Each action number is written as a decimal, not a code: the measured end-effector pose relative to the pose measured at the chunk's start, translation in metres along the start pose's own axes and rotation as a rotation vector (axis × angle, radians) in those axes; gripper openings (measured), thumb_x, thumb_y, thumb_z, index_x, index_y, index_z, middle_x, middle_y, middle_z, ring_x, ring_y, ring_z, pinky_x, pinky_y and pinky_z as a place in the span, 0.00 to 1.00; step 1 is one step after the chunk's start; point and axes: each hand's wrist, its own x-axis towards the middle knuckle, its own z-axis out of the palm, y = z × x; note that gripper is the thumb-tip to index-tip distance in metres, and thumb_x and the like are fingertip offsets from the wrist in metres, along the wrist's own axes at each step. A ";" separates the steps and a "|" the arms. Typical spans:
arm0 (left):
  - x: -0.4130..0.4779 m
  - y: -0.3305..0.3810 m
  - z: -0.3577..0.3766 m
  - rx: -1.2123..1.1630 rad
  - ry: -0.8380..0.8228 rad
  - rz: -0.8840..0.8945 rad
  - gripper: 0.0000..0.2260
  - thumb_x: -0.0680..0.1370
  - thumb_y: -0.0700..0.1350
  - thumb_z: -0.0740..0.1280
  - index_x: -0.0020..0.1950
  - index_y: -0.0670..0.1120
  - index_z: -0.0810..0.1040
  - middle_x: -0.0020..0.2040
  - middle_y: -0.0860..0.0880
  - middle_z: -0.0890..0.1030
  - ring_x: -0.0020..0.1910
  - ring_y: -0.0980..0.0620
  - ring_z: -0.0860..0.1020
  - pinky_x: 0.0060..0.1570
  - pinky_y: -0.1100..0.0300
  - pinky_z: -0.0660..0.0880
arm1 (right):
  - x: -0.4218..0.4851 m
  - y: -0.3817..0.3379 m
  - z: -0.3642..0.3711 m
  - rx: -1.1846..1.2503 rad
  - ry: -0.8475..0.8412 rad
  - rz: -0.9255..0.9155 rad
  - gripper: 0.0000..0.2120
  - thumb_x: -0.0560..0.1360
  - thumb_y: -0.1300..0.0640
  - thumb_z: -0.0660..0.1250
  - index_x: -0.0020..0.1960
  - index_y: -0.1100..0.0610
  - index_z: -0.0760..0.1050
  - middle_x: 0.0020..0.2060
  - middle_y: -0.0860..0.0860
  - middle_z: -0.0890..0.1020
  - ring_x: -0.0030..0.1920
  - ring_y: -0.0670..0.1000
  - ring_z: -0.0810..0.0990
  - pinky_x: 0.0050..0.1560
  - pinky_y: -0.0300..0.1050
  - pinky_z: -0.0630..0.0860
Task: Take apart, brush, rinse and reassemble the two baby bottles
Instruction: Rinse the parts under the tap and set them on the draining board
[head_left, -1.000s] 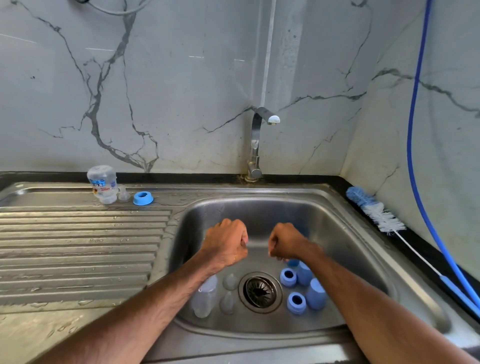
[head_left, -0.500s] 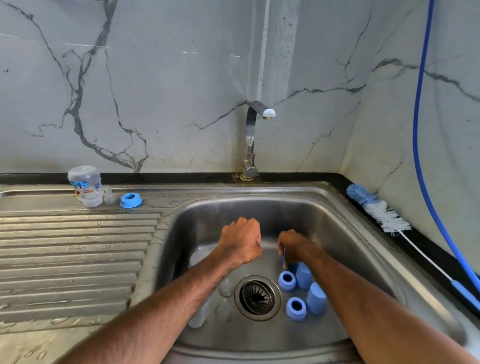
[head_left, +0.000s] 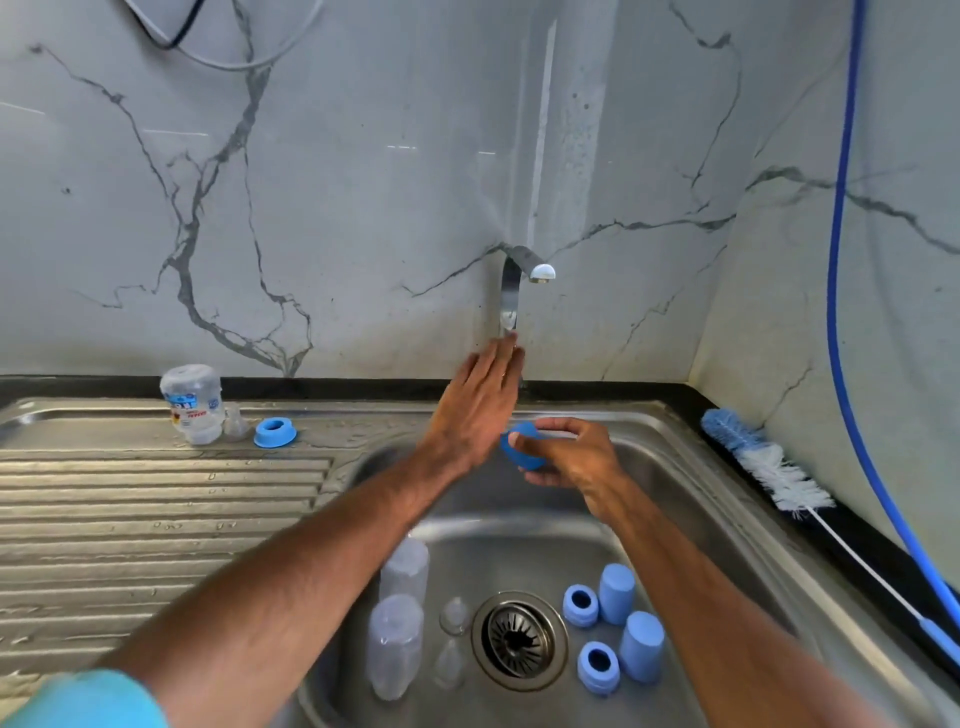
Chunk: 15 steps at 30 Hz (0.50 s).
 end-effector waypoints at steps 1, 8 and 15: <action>0.011 -0.004 0.003 0.082 0.008 0.061 0.32 0.83 0.40 0.59 0.83 0.38 0.47 0.84 0.39 0.46 0.83 0.40 0.49 0.80 0.46 0.52 | -0.001 -0.001 0.003 0.031 -0.037 0.007 0.25 0.66 0.61 0.84 0.60 0.60 0.79 0.51 0.60 0.85 0.45 0.58 0.88 0.35 0.48 0.85; 0.037 -0.012 0.019 0.415 -0.122 0.216 0.27 0.83 0.41 0.64 0.80 0.41 0.59 0.81 0.41 0.59 0.82 0.40 0.53 0.80 0.45 0.53 | -0.005 0.002 0.007 -0.053 -0.114 -0.058 0.23 0.71 0.66 0.79 0.64 0.59 0.78 0.56 0.55 0.82 0.53 0.55 0.85 0.47 0.52 0.87; 0.006 -0.016 0.020 0.075 -0.183 -0.014 0.34 0.80 0.37 0.66 0.81 0.39 0.53 0.77 0.40 0.66 0.73 0.43 0.68 0.71 0.48 0.69 | -0.013 0.005 0.012 -0.235 -0.084 -0.141 0.29 0.70 0.63 0.81 0.68 0.59 0.75 0.60 0.54 0.82 0.58 0.53 0.82 0.55 0.51 0.84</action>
